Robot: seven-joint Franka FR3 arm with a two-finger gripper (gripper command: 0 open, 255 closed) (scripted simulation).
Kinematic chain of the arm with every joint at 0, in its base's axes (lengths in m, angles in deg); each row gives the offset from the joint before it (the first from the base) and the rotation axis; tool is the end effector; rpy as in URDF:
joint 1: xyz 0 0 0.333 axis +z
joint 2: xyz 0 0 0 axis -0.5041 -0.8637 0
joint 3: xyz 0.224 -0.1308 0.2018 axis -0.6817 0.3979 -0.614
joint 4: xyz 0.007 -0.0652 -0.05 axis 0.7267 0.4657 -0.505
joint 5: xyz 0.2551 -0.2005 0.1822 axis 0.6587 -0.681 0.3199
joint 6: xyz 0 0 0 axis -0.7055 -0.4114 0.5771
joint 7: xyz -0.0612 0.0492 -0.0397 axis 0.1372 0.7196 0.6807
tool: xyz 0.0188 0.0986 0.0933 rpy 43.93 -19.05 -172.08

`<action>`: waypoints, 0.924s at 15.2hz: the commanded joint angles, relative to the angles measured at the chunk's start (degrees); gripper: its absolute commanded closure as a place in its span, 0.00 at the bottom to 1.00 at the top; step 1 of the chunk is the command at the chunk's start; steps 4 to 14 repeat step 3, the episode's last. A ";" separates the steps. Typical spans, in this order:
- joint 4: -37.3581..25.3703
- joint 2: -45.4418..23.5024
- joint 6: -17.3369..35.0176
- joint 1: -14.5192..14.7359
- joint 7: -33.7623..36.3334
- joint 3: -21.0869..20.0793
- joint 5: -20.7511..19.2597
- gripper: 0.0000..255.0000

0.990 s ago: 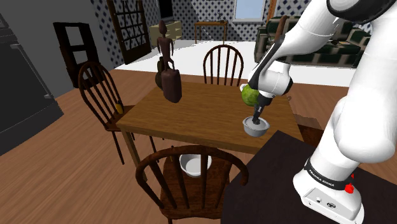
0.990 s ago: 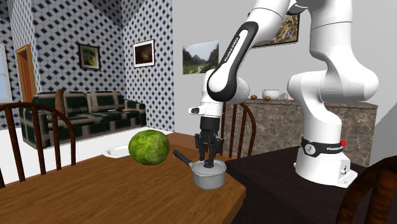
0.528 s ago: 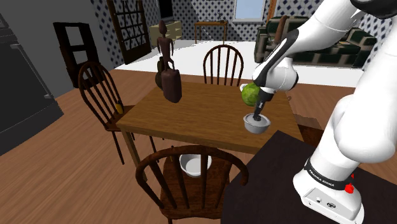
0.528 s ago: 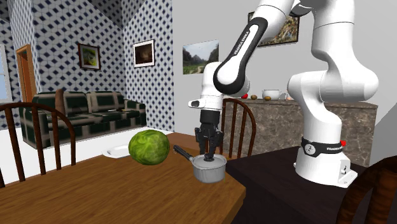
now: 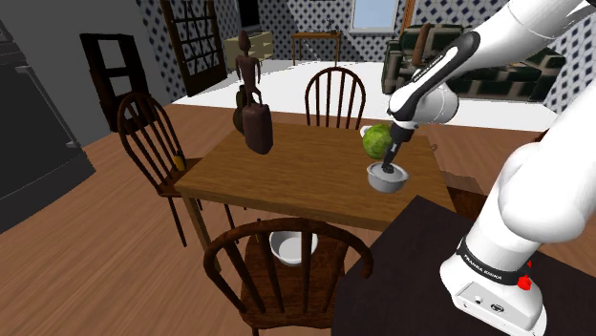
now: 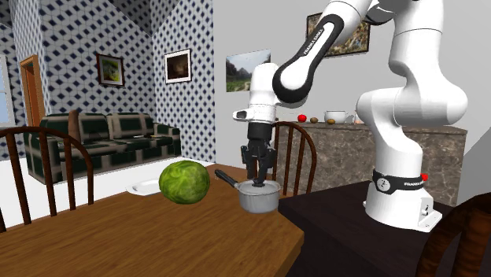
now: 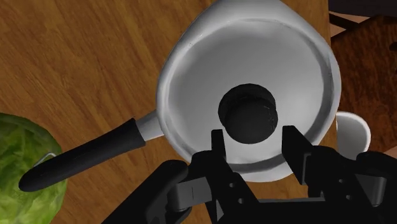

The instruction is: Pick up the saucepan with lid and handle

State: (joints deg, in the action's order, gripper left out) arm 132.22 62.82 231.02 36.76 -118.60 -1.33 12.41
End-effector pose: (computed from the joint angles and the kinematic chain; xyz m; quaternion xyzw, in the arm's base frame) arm 0.3402 -0.2027 0.2787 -0.9855 -0.1410 -0.0845 0.0432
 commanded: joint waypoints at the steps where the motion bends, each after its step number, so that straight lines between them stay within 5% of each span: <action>1: -0.25 2.14 -1.95 -1.39 2.36 -1.07 -2.85 1.00; 14: -0.28 2.27 -2.10 -1.53 2.47 -1.20 -2.97 1.00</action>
